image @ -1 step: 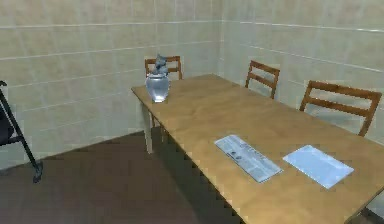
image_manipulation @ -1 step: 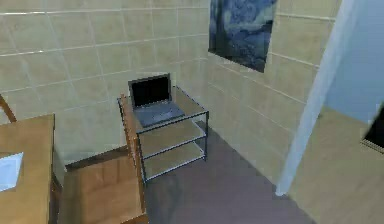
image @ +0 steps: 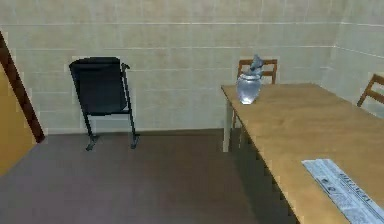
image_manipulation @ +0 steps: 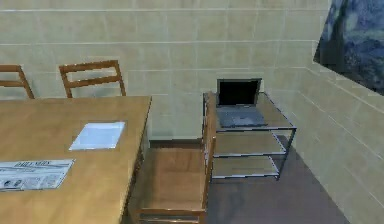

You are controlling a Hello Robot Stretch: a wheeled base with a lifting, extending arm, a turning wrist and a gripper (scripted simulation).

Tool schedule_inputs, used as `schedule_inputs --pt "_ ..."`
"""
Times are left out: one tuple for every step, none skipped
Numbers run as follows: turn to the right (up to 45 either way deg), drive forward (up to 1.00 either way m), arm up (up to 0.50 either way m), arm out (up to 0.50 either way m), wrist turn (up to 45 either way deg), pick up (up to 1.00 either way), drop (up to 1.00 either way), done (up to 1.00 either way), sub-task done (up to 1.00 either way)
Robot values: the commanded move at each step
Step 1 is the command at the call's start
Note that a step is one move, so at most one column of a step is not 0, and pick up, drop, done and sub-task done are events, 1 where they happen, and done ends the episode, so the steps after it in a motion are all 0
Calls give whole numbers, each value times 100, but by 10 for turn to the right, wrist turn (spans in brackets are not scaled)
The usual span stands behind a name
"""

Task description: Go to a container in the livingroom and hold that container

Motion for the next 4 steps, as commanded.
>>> schedule_inputs --pt "0 55 0 0 0 0 0 0 0" --pt "-450 0 0 0 0 0 0 0 0" --pt "-180 0 0 0 0 0 0 0 0" --pt "450 0 0 0 0 0 0 0 0"
